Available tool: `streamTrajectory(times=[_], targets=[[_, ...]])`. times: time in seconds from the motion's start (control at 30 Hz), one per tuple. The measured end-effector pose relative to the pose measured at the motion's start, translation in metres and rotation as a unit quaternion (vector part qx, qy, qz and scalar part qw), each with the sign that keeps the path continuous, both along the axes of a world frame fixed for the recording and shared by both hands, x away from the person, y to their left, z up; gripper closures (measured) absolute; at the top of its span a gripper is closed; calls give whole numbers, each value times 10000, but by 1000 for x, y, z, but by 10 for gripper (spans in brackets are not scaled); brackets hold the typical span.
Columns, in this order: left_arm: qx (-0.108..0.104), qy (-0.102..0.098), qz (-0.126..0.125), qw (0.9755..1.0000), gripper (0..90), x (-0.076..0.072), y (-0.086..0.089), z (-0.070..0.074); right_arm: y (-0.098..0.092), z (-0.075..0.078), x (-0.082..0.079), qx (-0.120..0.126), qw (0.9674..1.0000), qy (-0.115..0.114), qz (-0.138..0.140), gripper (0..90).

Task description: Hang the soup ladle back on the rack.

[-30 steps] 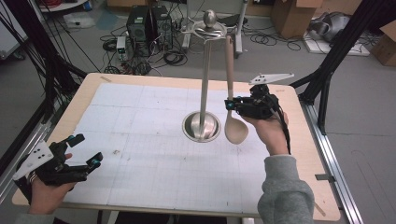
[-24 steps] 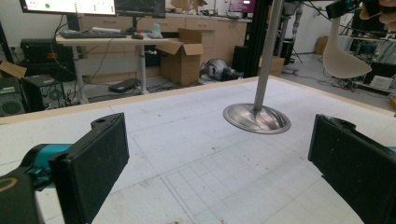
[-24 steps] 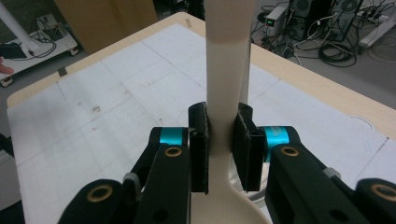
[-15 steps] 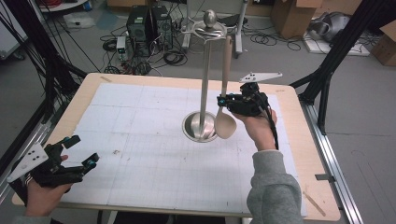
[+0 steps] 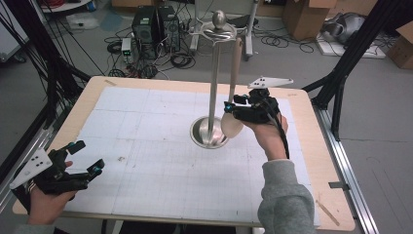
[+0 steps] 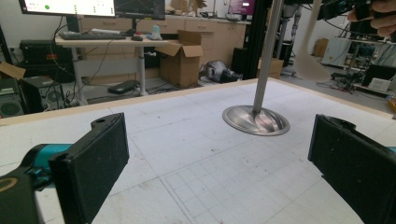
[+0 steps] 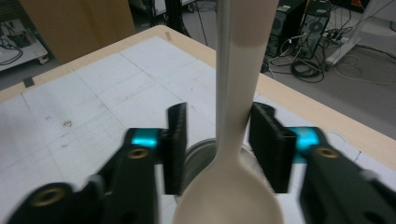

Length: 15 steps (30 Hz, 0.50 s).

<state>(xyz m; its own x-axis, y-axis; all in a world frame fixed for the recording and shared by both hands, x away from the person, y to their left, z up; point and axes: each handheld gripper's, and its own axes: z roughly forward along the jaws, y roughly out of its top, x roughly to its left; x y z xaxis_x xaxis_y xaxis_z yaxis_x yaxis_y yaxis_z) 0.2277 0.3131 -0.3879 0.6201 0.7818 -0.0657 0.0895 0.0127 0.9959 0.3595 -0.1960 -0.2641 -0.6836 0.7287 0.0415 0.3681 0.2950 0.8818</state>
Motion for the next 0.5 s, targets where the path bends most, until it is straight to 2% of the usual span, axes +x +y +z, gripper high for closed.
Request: streamTrajectory(times=[0.1, 0.17, 0.2, 0.3, 0.43, 0.5], targets=[[-12, 6, -25, 10000, 56, 2, -2, 0, -3, -3, -6, 101, 9998, -173, 35, 363], [-15, 11, -47, 10000, 56, 4, -3, 0, -6, -9, -9, 238, 9995, -174, 128, 219], [-23, 15, -54, 10000, 56, 5, -4, 0, -7, -12, -11, 244, 9995, -162, 86, 137], [-43, 13, -90, 9999, 56, 8, -7, 0, -9, -20, -18, 225, 9996, -156, 1, 0], [-48, -1, -166, 9999, 56, 12, -13, -1, -18, -30, -29, 382, 9988, -282, -89, 0], [-49, 0, -202, 9998, 56, 13, -15, -1, -24, -36, -36, 530, 9980, -334, 12, 0]])
